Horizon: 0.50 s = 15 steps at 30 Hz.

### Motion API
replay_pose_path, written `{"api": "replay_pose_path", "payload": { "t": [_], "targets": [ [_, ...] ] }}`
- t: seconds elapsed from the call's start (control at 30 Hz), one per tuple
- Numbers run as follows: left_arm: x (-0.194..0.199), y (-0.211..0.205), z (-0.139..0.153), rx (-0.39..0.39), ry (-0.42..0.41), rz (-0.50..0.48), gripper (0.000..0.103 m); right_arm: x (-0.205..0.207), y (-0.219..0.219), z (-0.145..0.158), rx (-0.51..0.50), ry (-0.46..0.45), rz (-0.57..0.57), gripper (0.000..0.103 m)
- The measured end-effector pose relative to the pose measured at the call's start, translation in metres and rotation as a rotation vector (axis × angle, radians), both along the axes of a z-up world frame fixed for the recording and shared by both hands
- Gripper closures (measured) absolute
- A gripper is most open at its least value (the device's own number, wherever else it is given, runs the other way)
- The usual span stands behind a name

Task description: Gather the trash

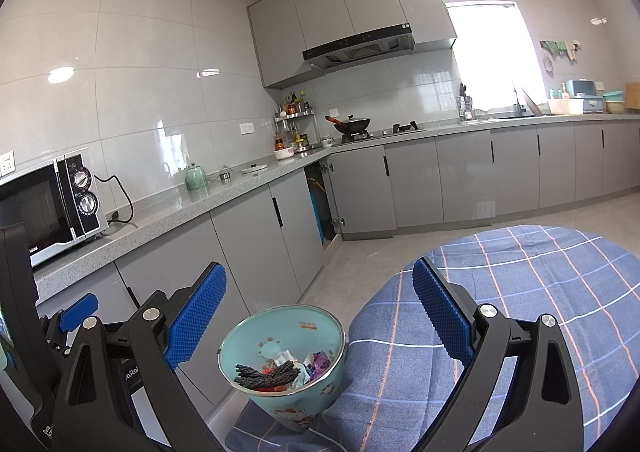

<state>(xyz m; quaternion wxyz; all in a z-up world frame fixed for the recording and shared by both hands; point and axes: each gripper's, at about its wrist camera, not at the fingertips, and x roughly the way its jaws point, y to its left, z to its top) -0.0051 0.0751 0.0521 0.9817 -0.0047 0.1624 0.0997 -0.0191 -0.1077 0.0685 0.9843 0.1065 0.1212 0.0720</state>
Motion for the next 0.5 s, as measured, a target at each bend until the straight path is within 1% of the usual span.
{"api": "replay_pose_path", "payload": {
  "t": [0.13, 0.3, 0.5],
  "targets": [
    [0.002, -0.005, 0.001, 0.031, -0.004, -0.005, 0.006, 0.0, 0.0, 0.0, 0.0, 0.0, 0.0, 0.01],
    [0.007, -0.001, -0.001, -0.018, 0.033, -0.031, 0.006, 0.0, -0.002, -0.001, 0.0, 0.002, -0.005, 0.01],
    [0.011, 0.004, -0.005, -0.055, 0.063, -0.055, 0.006, 0.003, 0.0, -0.003, -0.003, 0.014, -0.003, 0.01]
  ]
}}
